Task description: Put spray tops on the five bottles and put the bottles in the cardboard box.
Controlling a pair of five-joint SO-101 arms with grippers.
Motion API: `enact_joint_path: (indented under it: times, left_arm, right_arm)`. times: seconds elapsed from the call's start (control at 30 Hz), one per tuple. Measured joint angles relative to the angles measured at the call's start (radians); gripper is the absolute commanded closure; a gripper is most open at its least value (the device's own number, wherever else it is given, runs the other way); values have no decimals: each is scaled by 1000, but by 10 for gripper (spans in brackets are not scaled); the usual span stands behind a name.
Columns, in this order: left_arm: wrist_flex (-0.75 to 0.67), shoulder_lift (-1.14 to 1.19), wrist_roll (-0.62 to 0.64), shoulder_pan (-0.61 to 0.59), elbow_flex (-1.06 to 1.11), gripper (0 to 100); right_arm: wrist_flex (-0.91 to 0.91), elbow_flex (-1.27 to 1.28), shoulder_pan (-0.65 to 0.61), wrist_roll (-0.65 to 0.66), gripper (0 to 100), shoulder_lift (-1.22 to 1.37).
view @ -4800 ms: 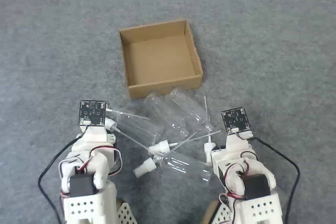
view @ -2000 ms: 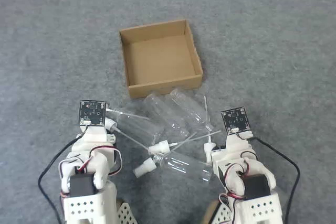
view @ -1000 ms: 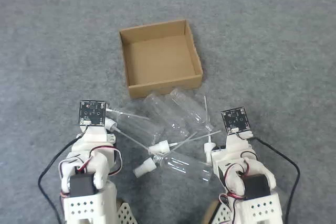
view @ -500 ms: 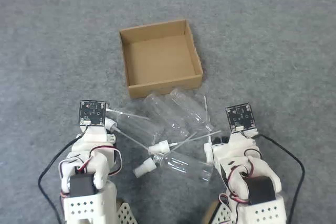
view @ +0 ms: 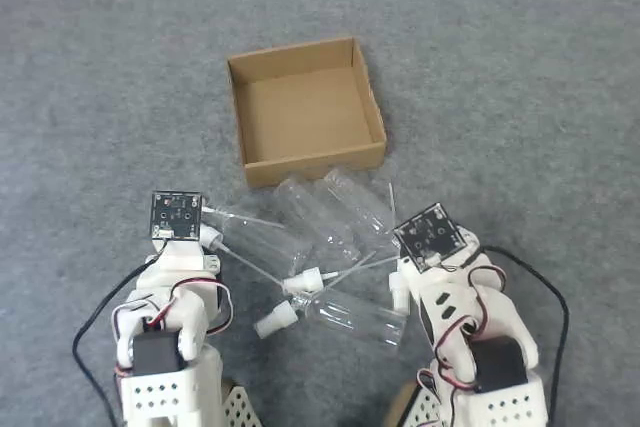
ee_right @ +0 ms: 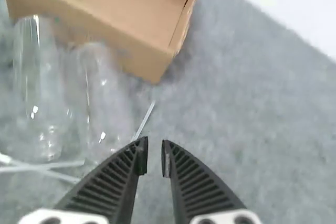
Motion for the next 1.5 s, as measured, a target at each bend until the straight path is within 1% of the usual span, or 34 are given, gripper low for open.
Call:
enact_joint_path:
  times: [0.2,0.3,0.5,0.6,0.7,0.9,1.07,1.13,1.3,1.33,1.5]
  left_arm:
    - [0,0,0,0,0,987]
    - [0,0,0,0,0,987]
    - [0,0,0,0,0,987]
    - [0,0,0,0,0,987]
    - [0,0,0,0,0,987]
    - [0,0,0,0,0,987]
    - [0,0,0,0,0,987]
    - [0,0,0,0,0,987]
    - [0,0,0,0,0,987]
    - [0,0,0,0,0,987]
    - [0,0,0,0,0,987]
  right_arm:
    - [-3,-143,0,2,992,0]
    - [43,-249,-2,2,992,-15]
    - [178,-417,-100,2,969,-17]
    - [196,-462,-141,2,967,-17]
    - [196,-486,-147,2,967,-15]
    - [235,-617,-150,2,967,166]
    - [299,-709,-213,2,965,331]
    - [318,-721,-249,2,943,382]
    - [325,-721,-282,2,819,479]
    - [325,-721,-287,2,807,496]
    - [325,-721,-331,2,809,577]
